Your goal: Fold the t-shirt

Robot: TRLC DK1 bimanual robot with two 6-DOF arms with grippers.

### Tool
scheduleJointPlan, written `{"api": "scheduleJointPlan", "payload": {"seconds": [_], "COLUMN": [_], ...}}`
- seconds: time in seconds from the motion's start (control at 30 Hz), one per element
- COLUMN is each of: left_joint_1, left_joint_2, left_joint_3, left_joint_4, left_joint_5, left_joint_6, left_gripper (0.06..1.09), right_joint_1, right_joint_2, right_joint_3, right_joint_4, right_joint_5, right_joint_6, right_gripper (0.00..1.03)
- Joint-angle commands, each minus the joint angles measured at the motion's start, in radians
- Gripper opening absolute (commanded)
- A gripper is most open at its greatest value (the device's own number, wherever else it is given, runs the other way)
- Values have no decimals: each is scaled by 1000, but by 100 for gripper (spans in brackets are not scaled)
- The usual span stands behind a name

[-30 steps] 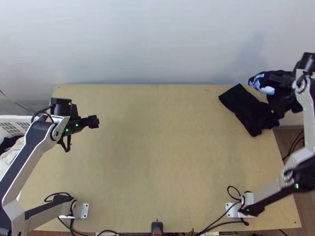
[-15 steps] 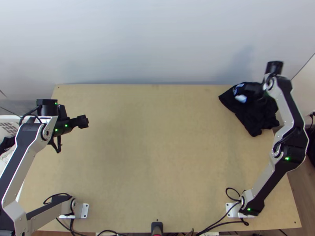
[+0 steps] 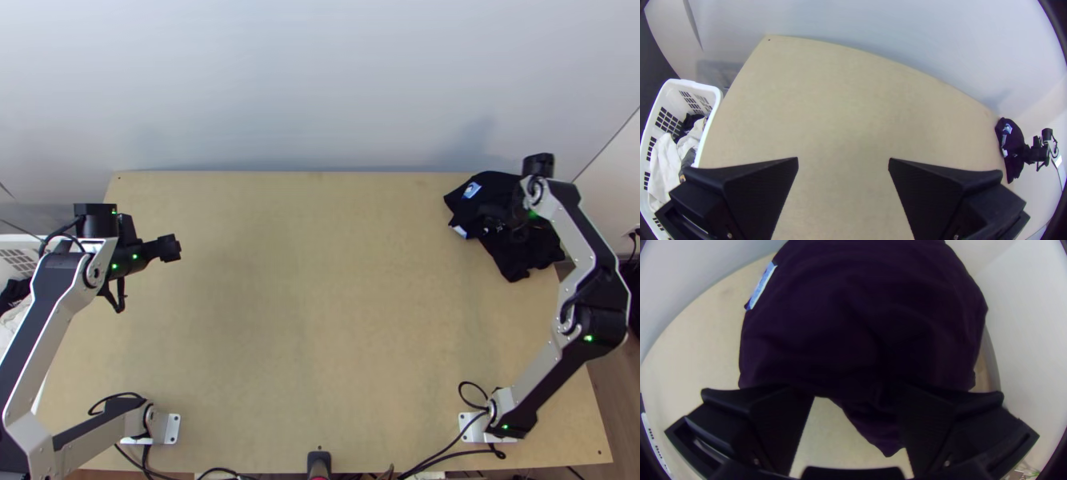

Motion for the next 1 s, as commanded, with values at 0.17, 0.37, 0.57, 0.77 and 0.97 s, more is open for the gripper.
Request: {"api": "scheduleJointPlan", "payload": {"seconds": [0.17, 0.37, 0.57, 0.77, 0.97], "left_joint_1": [10, 60, 115, 138, 158], "left_joint_2": [-78, -144, -268, -496, -753], "left_joint_3": [61, 64, 13, -189, -450], "left_joint_4": [4, 15, 53, 173, 227], "left_joint_5": [-7, -26, -26, -92, -92], "left_joint_6": [-5, 23, 52, 118, 192], "left_gripper": [104, 105, 105, 105, 105], "right_joint_1": [41, 180, 450, 535, 607], "right_joint_2": [-180, -327, -586, -932, -1295], "right_joint_3": [114, 134, -142, -618, -1006], "right_joint_4": [-74, -75, 198, 604, 729], "right_joint_5": [-93, -70, 56, 151, 219], "right_joint_6": [50, 14, -107, 7, -108], "right_gripper": [99, 99, 99, 99, 99]}}
